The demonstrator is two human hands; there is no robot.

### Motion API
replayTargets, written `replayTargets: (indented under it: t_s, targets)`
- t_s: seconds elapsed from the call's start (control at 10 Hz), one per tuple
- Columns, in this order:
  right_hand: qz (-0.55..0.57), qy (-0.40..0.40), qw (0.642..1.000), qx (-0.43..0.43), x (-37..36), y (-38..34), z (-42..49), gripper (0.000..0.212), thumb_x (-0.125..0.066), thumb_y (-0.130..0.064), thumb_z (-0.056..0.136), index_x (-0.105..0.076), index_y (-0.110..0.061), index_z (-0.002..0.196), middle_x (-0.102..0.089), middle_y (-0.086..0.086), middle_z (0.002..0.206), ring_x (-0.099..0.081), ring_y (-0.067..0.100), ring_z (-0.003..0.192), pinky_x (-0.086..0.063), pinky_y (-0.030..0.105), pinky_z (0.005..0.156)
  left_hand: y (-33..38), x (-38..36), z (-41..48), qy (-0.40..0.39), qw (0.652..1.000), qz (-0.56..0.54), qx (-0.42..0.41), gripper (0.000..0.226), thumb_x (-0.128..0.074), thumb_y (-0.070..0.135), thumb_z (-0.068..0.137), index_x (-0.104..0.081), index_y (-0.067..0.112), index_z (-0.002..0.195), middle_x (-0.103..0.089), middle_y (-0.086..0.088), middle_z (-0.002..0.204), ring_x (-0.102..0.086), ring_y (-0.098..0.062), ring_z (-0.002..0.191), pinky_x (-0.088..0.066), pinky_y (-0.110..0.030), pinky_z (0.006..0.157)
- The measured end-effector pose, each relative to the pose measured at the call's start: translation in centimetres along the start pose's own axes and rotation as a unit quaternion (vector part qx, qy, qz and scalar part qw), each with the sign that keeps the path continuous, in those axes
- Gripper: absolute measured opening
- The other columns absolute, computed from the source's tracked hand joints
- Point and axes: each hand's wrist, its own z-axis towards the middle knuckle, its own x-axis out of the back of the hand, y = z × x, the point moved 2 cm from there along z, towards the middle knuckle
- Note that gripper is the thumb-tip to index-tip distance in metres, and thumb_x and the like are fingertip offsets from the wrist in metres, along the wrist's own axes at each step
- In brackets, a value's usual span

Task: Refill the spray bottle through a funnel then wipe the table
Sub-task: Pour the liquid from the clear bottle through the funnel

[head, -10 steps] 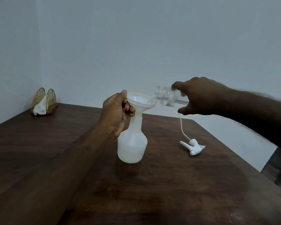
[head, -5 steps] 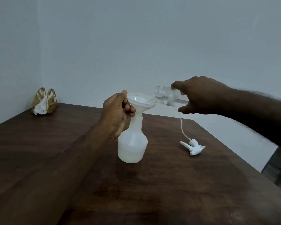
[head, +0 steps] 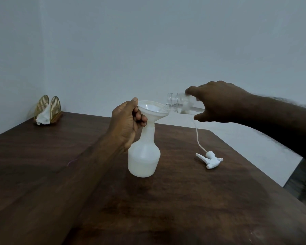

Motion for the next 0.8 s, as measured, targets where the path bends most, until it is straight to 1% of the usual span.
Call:
replayTargets:
  t_s: [0.4, 0.5, 0.7, 0.8]
  targets:
    - [-0.022, 0.018, 1.0, 0.007, -0.09, 0.14, 0.17, 0.066, -0.069, -0.039, 0.084, -0.038, -0.027, 0.14, -0.064, 0.005, 0.12, -0.061, 0.032, 0.102, -0.051, 0.038, 0.076, 0.03, -0.04, -0.01, 0.005, 1.0, -0.002, 0.001, 0.037, -0.05, 0.021, 0.098, -0.042, 0.012, 0.063, -0.043, 0.0, 0.045, -0.048, -0.014, 0.044, -0.042, -0.032, 0.058]
    - [-0.029, 0.024, 0.999, 0.007, -0.14, 0.18, 0.23, 0.066, -0.069, -0.039, 0.084, -0.037, -0.027, 0.141, -0.063, 0.004, 0.121, -0.061, 0.032, 0.102, -0.048, 0.036, 0.073, 0.03, -0.03, -0.03, 0.006, 1.0, -0.002, 0.0, 0.037, -0.05, 0.021, 0.098, -0.042, 0.012, 0.063, -0.043, 0.0, 0.045, -0.049, -0.014, 0.043, -0.042, -0.032, 0.059]
    - [-0.04, 0.037, 0.998, 0.009, -0.12, 0.12, 0.19, 0.066, -0.069, -0.039, 0.085, -0.037, -0.028, 0.141, -0.062, 0.002, 0.124, -0.06, 0.031, 0.104, -0.046, 0.035, 0.072, 0.06, -0.01, -0.14, 0.007, 1.0, -0.002, 0.0, 0.037, -0.05, 0.021, 0.098, -0.042, 0.012, 0.063, -0.043, 0.0, 0.045, -0.049, -0.013, 0.044, -0.042, -0.032, 0.059]
    - [-0.041, 0.036, 0.998, 0.008, -0.11, 0.14, 0.22, 0.067, -0.069, -0.039, 0.085, -0.036, -0.028, 0.142, -0.061, 0.001, 0.126, -0.06, 0.031, 0.105, -0.04, 0.033, 0.07, 0.05, 0.02, -0.12, 0.006, 1.0, -0.003, 0.0, 0.037, -0.05, 0.021, 0.098, -0.042, 0.012, 0.063, -0.042, -0.001, 0.046, -0.048, -0.013, 0.045, -0.042, -0.031, 0.058]
